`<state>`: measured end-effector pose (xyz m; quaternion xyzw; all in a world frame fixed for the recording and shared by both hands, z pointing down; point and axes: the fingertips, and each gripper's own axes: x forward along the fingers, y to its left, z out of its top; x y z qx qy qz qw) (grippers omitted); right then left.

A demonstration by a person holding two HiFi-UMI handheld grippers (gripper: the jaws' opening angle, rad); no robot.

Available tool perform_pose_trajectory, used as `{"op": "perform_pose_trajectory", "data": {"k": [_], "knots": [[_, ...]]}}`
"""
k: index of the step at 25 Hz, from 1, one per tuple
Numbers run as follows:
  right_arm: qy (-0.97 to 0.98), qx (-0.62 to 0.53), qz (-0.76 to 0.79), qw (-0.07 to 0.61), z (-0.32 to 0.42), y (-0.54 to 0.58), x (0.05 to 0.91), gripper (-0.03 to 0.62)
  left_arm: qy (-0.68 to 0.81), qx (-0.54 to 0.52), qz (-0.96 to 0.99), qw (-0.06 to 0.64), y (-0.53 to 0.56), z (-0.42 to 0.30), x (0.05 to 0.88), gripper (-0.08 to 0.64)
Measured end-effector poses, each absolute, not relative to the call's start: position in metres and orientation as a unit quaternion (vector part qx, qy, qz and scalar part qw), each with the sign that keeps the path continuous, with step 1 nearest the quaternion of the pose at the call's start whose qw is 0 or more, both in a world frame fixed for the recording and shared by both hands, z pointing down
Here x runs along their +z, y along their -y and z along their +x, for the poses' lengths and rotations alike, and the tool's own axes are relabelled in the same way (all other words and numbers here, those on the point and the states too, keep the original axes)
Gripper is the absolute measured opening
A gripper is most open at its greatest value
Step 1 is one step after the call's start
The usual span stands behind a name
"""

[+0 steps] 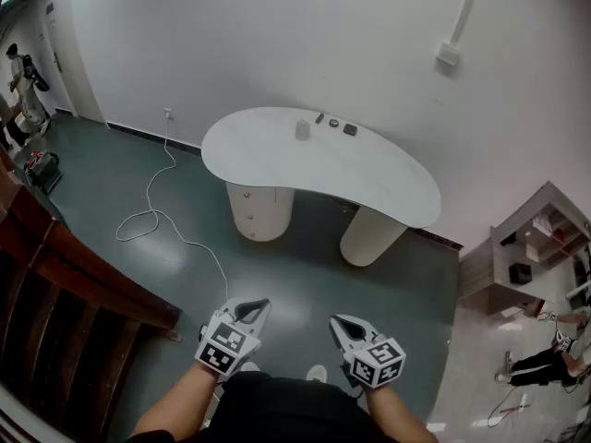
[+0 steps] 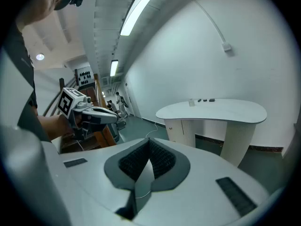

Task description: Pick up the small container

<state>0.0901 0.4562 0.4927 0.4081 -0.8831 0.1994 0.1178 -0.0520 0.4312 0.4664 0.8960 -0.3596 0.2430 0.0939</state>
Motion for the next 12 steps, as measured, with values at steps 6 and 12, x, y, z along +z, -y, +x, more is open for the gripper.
{"op": "perform_pose_trajectory", "data": {"k": [6, 12], "knots": [[0.885, 0.192, 0.407, 0.117, 0.0852, -0.4596, 0.4889, -0.006, 0.359, 0.239, 0.898, 0.09, -0.4356, -0.0569, 0.4639, 0.016], [0.888, 0.187, 0.403, 0.121, 0.0809, -0.4636, 0.4849, -0.006, 0.357, 0.235, 0.9, 0.088, -0.4383, -0.0602, 0.4638, 0.017]]}}
